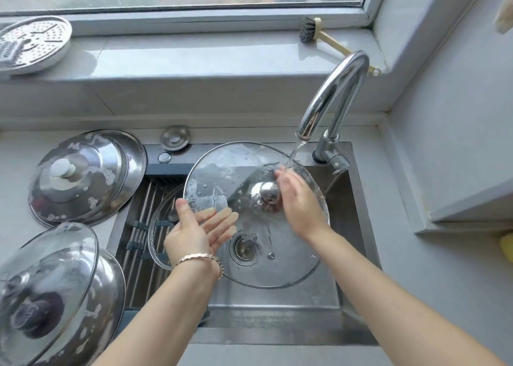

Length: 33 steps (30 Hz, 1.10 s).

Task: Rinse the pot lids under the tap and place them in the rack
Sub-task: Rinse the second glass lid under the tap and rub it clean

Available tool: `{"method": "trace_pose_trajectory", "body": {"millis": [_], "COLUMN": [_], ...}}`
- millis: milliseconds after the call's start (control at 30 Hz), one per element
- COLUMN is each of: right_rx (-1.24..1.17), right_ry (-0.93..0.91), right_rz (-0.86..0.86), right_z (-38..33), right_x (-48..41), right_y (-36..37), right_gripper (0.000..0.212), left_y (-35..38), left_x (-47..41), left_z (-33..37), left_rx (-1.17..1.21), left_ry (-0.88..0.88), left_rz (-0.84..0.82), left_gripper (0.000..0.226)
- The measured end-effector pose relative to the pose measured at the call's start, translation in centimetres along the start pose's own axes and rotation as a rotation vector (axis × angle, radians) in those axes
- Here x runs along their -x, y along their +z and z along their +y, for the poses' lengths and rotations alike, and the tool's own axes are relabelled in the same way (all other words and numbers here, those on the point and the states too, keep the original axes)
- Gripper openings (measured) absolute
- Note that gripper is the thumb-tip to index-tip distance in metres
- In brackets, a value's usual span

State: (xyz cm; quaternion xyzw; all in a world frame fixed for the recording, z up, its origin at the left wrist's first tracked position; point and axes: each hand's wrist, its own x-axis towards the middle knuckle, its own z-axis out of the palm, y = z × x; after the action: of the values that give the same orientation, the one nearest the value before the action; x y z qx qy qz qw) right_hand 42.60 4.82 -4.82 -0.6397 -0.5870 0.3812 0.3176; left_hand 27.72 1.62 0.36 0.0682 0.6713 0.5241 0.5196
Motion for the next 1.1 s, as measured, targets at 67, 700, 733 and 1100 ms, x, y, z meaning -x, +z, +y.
{"method": "trace_pose_trajectory", "body": {"millis": [67,700,733,1100], "right_rx": [0.231,0.062,0.225,0.727], "right_ry": [-0.196,0.024,0.030,0.147], "right_rz": [0.076,-0.086,-0.097,-0.328], "right_z": [-1.5,-2.9,-3.1,-2.1], "right_x": [0.9,-0.1,-0.1,0.3], "right_y": [0.4,-1.7,-1.3,-1.8], "right_gripper": [0.047,0.035,0.042,0.036], "left_y": [0.3,0.0,0.1,3.0], "left_x": [0.3,-0.1,0.0,0.8], "left_z": [-0.2,0.4,0.4,0.7], "left_rx": [-0.006,-0.023,-0.021,-0.244], "left_ry": [-0.010,0.021,0.027,-0.063], "left_rz": [-0.005,-0.027,-0.022,-0.220], "left_gripper": [0.057,0.055,0.055,0.024]}}
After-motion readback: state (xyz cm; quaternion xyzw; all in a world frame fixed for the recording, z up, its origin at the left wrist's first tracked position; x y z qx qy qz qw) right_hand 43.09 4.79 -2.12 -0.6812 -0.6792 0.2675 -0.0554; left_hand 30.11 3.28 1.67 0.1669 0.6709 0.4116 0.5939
